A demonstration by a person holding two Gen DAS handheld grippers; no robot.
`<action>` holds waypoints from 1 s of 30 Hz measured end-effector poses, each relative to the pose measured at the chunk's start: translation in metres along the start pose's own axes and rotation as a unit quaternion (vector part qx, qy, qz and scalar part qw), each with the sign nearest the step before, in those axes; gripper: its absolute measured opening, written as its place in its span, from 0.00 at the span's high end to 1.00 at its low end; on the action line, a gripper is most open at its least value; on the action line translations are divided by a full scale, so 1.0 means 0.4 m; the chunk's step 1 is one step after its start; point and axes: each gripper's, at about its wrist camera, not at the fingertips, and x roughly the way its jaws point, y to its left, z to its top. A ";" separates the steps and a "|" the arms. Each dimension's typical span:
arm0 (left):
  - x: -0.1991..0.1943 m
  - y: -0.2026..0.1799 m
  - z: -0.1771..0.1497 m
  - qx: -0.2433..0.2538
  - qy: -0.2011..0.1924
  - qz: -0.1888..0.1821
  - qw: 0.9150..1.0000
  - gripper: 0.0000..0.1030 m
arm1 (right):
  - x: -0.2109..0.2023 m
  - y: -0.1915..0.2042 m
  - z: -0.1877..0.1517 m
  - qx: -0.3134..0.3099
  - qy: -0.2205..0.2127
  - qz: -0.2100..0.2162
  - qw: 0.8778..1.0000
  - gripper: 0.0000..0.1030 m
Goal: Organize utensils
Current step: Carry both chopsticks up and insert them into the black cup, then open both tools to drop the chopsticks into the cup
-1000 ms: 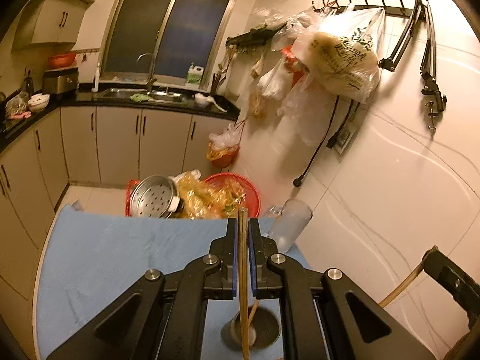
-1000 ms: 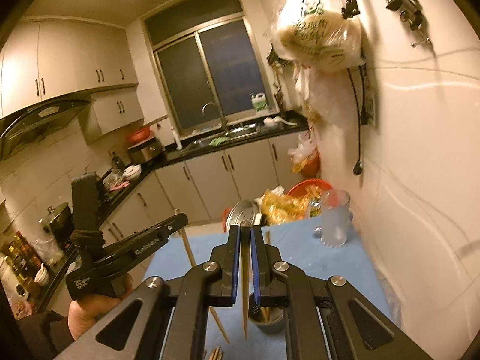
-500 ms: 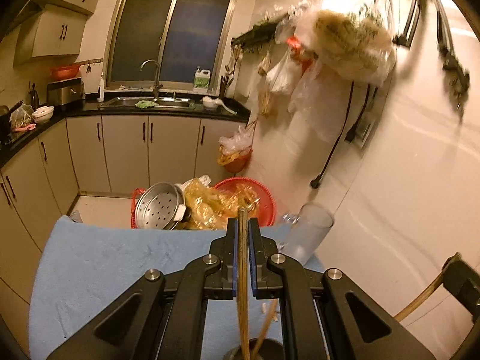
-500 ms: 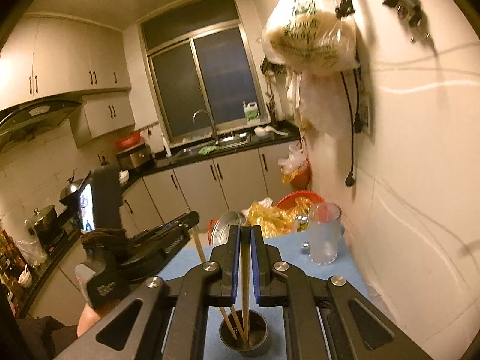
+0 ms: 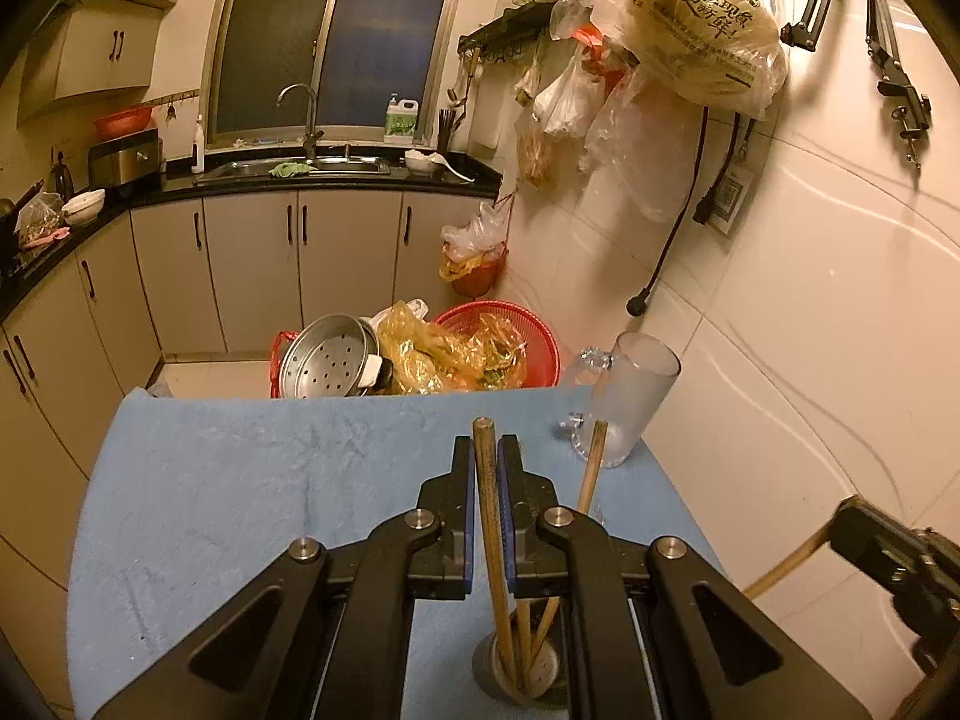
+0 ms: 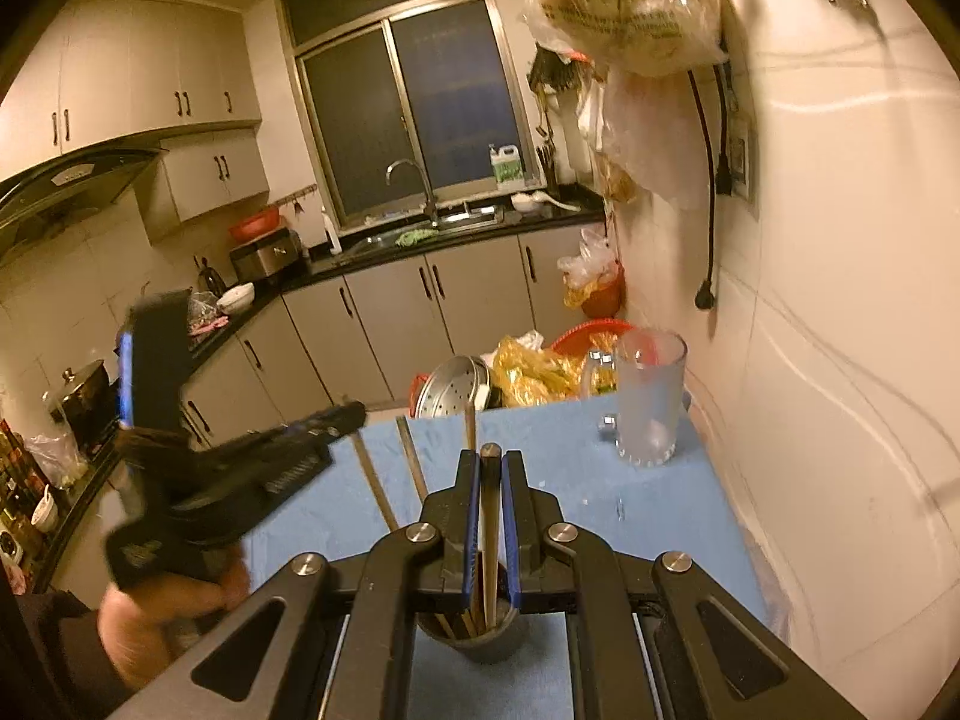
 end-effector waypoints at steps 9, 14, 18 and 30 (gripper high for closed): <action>0.030 -0.002 -0.040 0.007 0.043 0.000 0.999 0.91 | 0.037 0.004 -0.036 -0.001 0.026 -0.005 1.000 0.92; 0.023 -0.007 -0.039 0.010 0.048 -0.003 0.999 0.91 | 0.051 0.006 -0.049 -0.003 0.038 -0.009 0.999 0.89; 0.006 -0.008 -0.037 0.015 0.049 -0.001 0.999 0.88 | 0.055 0.001 -0.053 0.000 0.039 -0.016 0.999 0.89; -0.103 -0.005 -0.047 0.060 0.036 0.017 0.997 0.51 | 0.029 0.016 -0.060 0.016 0.031 -0.026 0.999 0.80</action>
